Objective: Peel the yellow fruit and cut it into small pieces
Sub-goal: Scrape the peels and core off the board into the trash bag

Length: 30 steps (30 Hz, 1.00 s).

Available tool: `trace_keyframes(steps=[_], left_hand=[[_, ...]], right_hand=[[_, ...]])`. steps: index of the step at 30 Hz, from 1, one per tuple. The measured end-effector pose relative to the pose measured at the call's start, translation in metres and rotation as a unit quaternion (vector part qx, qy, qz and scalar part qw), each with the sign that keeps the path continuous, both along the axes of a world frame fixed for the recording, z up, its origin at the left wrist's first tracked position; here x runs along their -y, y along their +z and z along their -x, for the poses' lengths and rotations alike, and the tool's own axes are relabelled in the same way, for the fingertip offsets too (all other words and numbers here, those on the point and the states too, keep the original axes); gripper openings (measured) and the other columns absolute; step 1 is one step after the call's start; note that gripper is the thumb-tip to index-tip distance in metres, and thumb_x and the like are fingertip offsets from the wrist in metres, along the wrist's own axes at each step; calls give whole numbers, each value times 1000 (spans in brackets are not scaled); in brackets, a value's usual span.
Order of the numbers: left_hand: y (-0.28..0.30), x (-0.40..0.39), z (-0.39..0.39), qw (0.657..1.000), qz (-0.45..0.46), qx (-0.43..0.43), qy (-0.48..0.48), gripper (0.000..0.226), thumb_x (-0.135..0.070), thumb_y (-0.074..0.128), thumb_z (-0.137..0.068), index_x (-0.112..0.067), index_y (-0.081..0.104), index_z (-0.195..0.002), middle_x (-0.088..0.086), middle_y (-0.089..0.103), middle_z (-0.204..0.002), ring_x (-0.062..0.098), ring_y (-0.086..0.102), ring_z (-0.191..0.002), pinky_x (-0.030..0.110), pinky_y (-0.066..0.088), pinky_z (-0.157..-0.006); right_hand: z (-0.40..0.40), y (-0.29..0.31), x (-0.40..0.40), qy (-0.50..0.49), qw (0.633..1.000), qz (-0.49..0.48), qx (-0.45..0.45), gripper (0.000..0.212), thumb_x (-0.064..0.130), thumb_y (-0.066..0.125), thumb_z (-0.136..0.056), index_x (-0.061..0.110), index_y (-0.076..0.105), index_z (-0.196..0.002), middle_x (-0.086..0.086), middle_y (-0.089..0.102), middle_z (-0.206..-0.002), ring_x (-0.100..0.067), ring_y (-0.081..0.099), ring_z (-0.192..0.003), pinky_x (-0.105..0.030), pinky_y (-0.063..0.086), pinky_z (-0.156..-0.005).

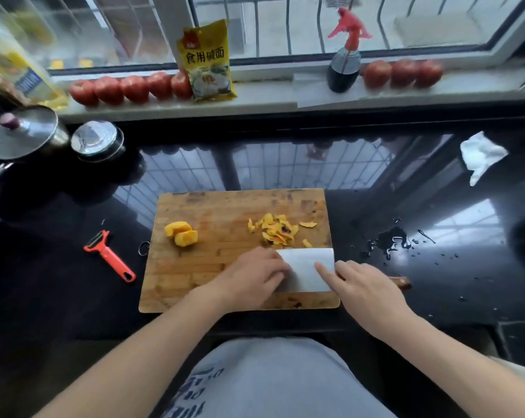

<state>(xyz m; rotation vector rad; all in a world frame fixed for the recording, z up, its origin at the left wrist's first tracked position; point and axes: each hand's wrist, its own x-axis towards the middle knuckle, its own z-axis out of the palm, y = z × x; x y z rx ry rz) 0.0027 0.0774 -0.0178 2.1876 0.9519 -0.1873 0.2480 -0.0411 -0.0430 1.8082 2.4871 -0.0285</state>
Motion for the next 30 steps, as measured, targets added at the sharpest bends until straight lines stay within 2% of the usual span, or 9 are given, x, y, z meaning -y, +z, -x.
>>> trace_keyframes(steps=[6,9,11,13,14,16,18,24,30], left_hand=[[-14,-16,-22,996,-68,-47,-10,48,-33,36,-112,-23,40,-159,-7,37,-163,14,29,-149,31,20,-123],[-17,-35,-17,982,-71,51,165,44,-23,42,-110,-19,48,-153,-2,47,-157,17,37,-147,29,24,-119],[-20,-51,-7,941,-18,102,321,40,-18,45,-109,-14,56,-147,3,55,-149,20,46,-141,31,32,-116],[-28,-61,4,922,-11,110,372,38,-20,49,-108,-13,59,-143,5,59,-145,22,50,-139,38,37,-118],[-34,-61,8,928,-21,100,359,39,-23,49,-108,-14,58,-144,4,58,-147,22,48,-140,40,36,-119],[-55,-54,10,945,-32,71,316,46,-33,48,-108,-19,49,-152,-1,46,-157,18,35,-149,41,28,-124],[-78,-43,7,954,-39,45,295,55,-44,44,-108,-26,36,-159,-7,30,-167,13,17,-157,42,18,-128],[-112,-47,-24,948,-94,38,303,61,-54,33,-107,-27,29,-162,-7,23,-170,12,7,-159,42,10,-130],[-119,-35,-65,922,-108,93,359,72,-57,21,-98,-21,41,-157,-2,36,-166,14,17,-158,40,12,-130]], right_hand=[[-6,-3,16,-7,999,-34,-37,79,-2,77,-62,10,55,-137,-3,49,-83,-24,47,-66,-38,43,-51],[-12,-3,25,-46,996,-16,-74,70,3,78,-66,16,58,-132,1,49,-80,-22,48,-63,-36,43,-48],[-16,-2,34,-140,982,12,-128,56,14,81,-75,21,65,-128,5,53,-79,-19,54,-63,-35,47,-48],[-18,1,40,-280,926,60,-248,30,21,71,-91,29,70,-119,10,59,-80,-14,59,-70,-35,52,-59],[-19,1,38,-355,866,98,-339,15,22,64,-96,29,72,-106,8,62,-78,-11,59,-70,-38,52,-63],[-19,-5,23,-492,710,145,-482,19,19,53,-101,18,66,-87,-5,64,-72,-13,56,-62,-44,52,-62],[-21,-14,8,-557,628,151,-522,22,17,47,-104,10,65,-93,-9,62,-71,-17,53,-59,-38,51,-55],[-21,-34,-22,-589,607,180,-503,23,17,46,-101,7,63,-89,-7,59,-65,-19,49,-53,-32,46,-47],[-8,-44,-22,-582,654,154,-458,25,26,46,-98,7,57,-86,-8,60,-69,-24,51,-55,-39,51,-49]])
